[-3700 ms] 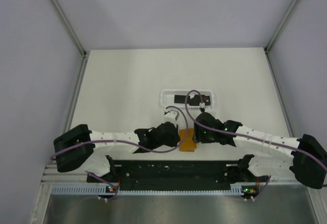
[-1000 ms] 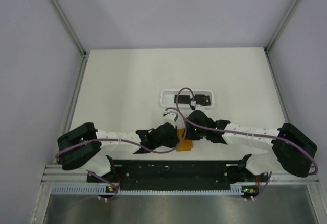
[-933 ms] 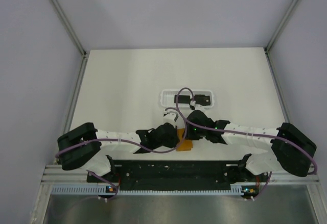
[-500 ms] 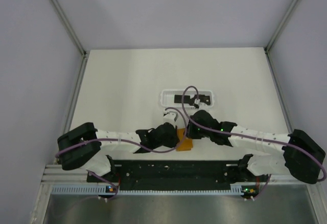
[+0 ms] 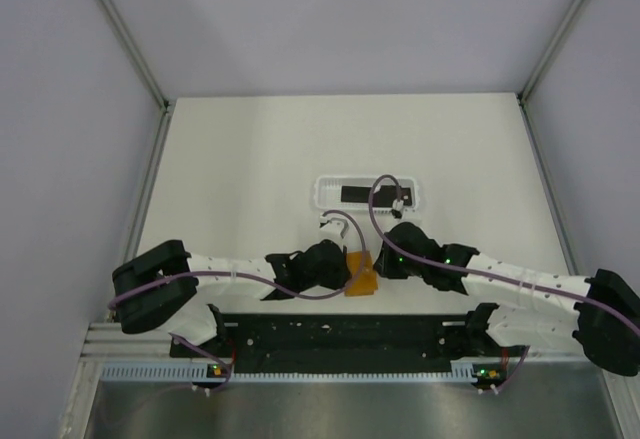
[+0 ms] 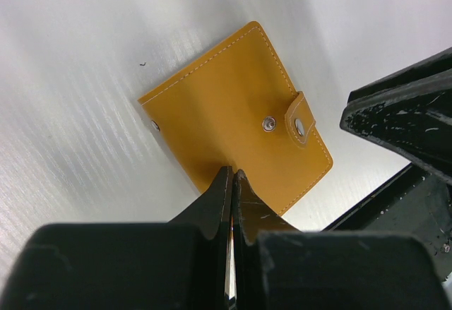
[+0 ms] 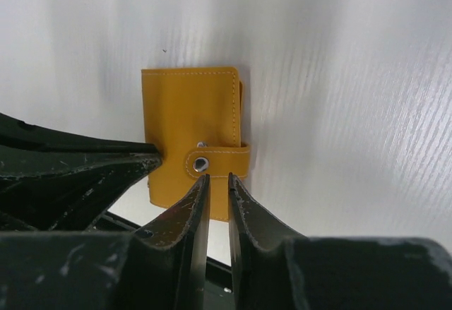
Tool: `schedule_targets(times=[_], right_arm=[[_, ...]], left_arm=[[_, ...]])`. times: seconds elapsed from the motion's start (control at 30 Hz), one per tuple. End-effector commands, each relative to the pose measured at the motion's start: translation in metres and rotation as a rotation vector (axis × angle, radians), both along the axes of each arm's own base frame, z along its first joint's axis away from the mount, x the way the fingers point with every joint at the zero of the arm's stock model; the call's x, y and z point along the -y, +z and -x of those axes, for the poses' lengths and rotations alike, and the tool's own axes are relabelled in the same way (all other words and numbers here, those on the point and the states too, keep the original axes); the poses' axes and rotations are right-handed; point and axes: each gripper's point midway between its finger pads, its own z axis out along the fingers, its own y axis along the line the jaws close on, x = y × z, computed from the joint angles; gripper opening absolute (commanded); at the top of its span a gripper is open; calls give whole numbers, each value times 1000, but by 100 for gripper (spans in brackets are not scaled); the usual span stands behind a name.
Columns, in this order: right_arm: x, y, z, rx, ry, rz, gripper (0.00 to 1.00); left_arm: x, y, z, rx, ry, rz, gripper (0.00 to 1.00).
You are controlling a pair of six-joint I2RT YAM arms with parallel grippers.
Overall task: Put the credit cards into the card holder
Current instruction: Close the card holder at the corner of the board.
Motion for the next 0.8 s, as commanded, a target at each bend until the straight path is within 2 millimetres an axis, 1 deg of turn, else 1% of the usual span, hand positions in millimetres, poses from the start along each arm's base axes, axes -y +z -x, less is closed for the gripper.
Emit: schedule_targets(times=[0.0,0.23,0.6,0.77], right_arm=[[-9,-1,5,-14,47,-24,16],[-22,-4,4,-26,78,-54,16],[-26,-11,1,-33,82,-28,16],[-30,-11,-2,-30,85,-29,16]], left_arm=[[2,-1,-1,-4,-2,6,0],[0,-3,-1,-6,1,0,0],[0,-4,-1,-9,3,-3,0],[0,-4,-1,-12,5,-3,0]])
